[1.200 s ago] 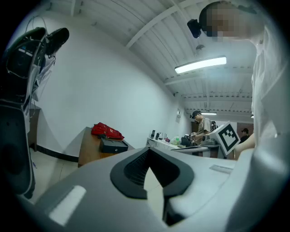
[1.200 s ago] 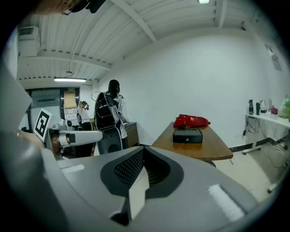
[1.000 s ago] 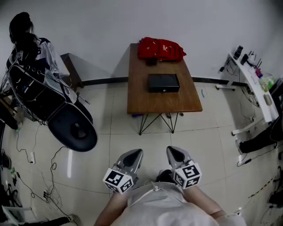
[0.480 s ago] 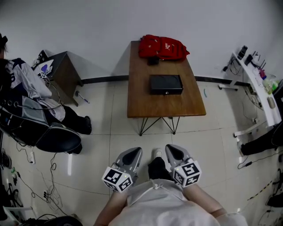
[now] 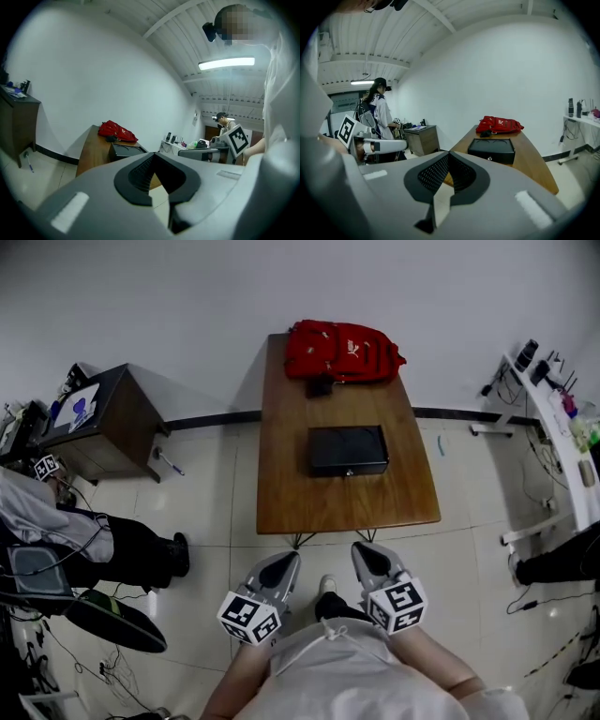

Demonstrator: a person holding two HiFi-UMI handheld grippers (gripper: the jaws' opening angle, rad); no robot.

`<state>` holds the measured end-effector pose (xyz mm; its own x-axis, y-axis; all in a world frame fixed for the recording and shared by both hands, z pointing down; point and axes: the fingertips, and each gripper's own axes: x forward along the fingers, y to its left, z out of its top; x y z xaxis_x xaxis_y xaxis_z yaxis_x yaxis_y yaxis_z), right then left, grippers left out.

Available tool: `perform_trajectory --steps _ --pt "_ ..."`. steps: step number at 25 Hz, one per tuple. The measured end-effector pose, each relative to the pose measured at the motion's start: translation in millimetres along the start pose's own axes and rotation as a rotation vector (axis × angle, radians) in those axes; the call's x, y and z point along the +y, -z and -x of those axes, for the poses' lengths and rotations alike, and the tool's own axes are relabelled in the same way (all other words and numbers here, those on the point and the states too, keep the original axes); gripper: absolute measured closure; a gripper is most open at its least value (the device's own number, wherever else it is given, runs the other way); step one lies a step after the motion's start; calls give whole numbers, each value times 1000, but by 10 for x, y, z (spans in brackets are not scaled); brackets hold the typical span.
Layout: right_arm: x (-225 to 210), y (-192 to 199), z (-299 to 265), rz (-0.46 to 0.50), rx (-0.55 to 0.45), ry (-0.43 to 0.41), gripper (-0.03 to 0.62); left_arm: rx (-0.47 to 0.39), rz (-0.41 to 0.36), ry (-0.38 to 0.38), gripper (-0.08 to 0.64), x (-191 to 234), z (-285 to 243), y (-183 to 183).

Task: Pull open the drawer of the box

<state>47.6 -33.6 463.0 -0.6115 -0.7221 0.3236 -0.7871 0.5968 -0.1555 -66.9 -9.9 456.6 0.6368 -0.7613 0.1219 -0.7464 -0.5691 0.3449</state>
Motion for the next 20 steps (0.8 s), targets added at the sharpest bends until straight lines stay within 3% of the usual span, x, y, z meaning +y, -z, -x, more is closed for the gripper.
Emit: perform_trajectory --steps 9,20 --pt "-968 -463 -769 4 21 3 583 -16 -21 -29 554 580 -1075 -514" --pt "-1446 -307 -1268 3 114 71 583 44 7 -38 554 894 -1520 -443"
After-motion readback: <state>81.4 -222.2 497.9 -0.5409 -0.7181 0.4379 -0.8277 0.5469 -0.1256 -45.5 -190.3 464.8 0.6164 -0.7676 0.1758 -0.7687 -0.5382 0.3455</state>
